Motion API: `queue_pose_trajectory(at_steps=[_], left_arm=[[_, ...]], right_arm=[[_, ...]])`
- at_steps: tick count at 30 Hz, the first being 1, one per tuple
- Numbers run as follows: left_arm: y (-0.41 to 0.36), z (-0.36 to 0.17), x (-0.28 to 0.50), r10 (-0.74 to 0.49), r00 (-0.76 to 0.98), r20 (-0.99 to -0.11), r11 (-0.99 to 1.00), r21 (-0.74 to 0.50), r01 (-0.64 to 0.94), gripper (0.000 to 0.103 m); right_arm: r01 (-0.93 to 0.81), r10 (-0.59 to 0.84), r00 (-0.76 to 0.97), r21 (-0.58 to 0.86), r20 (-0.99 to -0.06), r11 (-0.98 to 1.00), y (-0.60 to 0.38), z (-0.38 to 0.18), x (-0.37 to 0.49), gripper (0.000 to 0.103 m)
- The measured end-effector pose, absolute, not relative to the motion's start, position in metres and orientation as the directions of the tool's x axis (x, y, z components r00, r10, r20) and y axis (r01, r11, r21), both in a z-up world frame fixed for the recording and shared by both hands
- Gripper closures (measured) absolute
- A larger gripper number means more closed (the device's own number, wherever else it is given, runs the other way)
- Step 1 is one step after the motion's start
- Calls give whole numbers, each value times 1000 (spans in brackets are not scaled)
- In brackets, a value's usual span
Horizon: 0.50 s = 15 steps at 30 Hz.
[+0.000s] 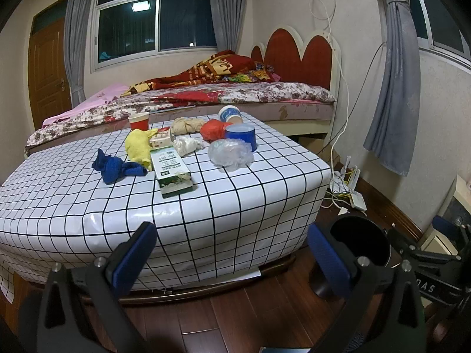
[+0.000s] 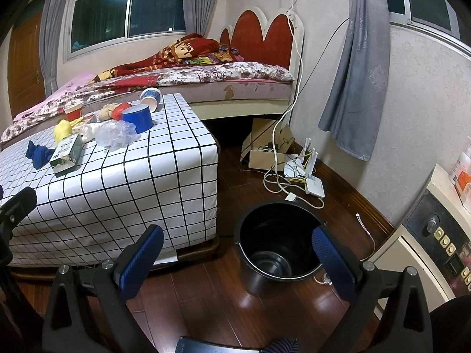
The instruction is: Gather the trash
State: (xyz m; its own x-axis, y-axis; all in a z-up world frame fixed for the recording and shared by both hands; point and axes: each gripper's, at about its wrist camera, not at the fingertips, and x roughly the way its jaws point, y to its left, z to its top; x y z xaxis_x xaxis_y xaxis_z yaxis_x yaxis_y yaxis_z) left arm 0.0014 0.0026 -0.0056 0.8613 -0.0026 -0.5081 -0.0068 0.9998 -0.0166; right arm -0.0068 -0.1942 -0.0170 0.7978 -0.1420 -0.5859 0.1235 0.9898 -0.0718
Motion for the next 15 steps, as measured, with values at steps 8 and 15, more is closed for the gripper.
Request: queue_pose_trajectory(at_steps=[8, 15], left_arm=[[3, -9, 0, 0, 858, -514, 1000, -14, -9, 0], [4, -11, -1, 0, 857, -515, 1000, -16, -9, 0]], right_arm=[[125, -143, 799, -71, -584, 990, -195, -17, -6, 1], [123, -142, 799, -73, -585, 990, -194, -17, -6, 1]])
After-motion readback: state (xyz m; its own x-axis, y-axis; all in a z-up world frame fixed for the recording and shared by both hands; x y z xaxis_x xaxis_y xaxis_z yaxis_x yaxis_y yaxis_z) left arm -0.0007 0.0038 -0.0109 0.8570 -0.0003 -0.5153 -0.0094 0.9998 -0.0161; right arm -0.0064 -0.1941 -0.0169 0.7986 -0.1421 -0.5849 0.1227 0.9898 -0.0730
